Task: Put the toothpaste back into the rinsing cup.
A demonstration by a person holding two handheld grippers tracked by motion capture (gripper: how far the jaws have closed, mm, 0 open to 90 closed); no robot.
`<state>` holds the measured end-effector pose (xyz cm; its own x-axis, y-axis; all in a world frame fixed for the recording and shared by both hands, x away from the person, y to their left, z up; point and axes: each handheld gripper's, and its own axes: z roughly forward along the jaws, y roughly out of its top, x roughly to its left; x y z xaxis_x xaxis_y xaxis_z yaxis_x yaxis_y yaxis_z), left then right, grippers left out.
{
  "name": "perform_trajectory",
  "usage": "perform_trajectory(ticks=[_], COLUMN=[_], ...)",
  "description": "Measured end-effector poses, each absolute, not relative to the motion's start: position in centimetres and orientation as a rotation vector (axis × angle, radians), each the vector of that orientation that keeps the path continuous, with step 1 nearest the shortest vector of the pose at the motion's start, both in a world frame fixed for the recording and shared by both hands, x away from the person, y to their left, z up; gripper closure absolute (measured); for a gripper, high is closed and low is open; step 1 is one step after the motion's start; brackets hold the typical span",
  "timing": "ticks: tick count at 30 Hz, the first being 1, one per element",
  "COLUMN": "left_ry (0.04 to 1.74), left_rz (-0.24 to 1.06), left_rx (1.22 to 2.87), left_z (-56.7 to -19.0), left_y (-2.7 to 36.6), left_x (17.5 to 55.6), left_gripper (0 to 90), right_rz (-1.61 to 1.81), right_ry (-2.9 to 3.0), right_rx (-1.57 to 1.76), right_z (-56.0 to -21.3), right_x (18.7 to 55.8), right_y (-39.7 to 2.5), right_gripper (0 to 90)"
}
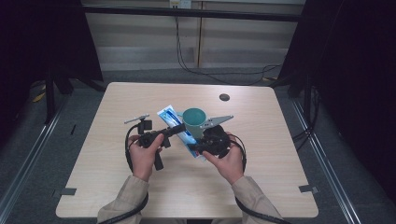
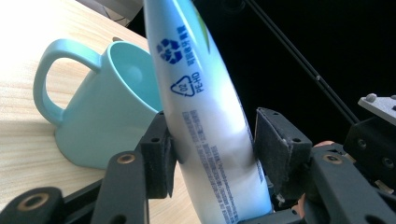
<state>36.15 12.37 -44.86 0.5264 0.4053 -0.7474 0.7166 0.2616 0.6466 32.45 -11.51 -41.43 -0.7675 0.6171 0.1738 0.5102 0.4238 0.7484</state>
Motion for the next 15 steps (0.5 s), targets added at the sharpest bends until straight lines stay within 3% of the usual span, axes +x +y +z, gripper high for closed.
perform_trajectory(ticks=[15], left_ry=[1.094], left_rz=[-0.288], left_rx=[1.325], left_z=[-44.65], left_y=[12.59], left_x=[36.02], left_gripper=[58.9], right_rz=[1.281], right_ry=[2.541], right_rx=[1.013], right_z=[-41.47], right_x=[32.45], right_y=[-11.26], right_gripper=[71.6])
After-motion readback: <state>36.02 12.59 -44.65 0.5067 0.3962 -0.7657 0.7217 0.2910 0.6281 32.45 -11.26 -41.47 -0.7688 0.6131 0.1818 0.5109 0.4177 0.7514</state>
